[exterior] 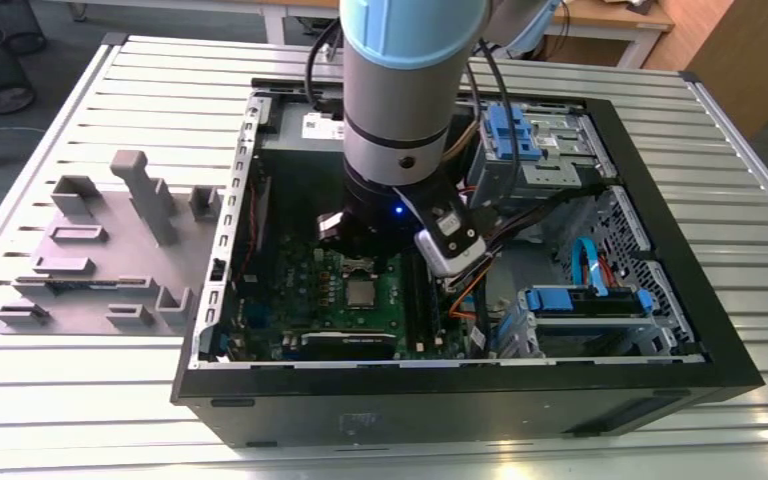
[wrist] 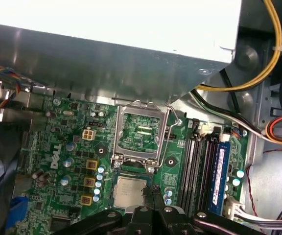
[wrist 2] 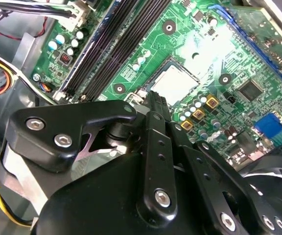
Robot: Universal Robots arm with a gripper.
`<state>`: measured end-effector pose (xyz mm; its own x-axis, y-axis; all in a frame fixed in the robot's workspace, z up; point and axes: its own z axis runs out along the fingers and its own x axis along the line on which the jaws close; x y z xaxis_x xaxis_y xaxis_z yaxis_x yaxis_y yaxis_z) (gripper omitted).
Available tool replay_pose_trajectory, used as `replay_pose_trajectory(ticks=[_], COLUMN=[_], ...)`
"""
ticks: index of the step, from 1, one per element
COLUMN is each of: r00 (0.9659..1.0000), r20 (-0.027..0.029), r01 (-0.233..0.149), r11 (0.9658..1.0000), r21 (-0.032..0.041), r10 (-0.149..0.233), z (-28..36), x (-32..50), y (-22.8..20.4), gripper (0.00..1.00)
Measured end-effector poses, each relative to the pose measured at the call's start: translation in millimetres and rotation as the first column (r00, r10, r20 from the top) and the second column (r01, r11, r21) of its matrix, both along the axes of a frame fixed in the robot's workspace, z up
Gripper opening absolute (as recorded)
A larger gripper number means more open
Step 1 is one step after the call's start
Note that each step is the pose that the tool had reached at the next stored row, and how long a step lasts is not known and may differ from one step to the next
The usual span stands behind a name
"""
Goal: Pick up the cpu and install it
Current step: 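Close the cpu cover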
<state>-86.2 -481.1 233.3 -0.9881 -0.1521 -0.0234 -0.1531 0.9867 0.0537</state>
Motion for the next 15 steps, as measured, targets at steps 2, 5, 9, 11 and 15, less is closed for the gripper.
replay_pose_trajectory(ticks=[2, 5, 9, 11, 15], r00=[1.0000, 0.9999, 0.9996, 0.9994, 0.9992], r20=[0.0000, 0.0000, 0.0000, 0.0000, 0.0000], r01=[-0.007, -0.017, -0.029, -0.034, -0.040], r11=[1.0000, 0.9999, 0.9996, 0.9994, 0.9992], r21=[0.0002, 0.0002, 0.0001, 0.0001, 0.0002], r10=[0.007, 0.017, 0.029, 0.034, 0.040], z=[-0.3, -0.7, -1.0, -1.1, -1.4], x=[1.5, 4.0, 7.8, 9.8, 13.0], y=[0.4, 1.0, 2.0, 2.8, 6.2], gripper=[0.11, 0.11, 0.11, 0.11, 0.11])
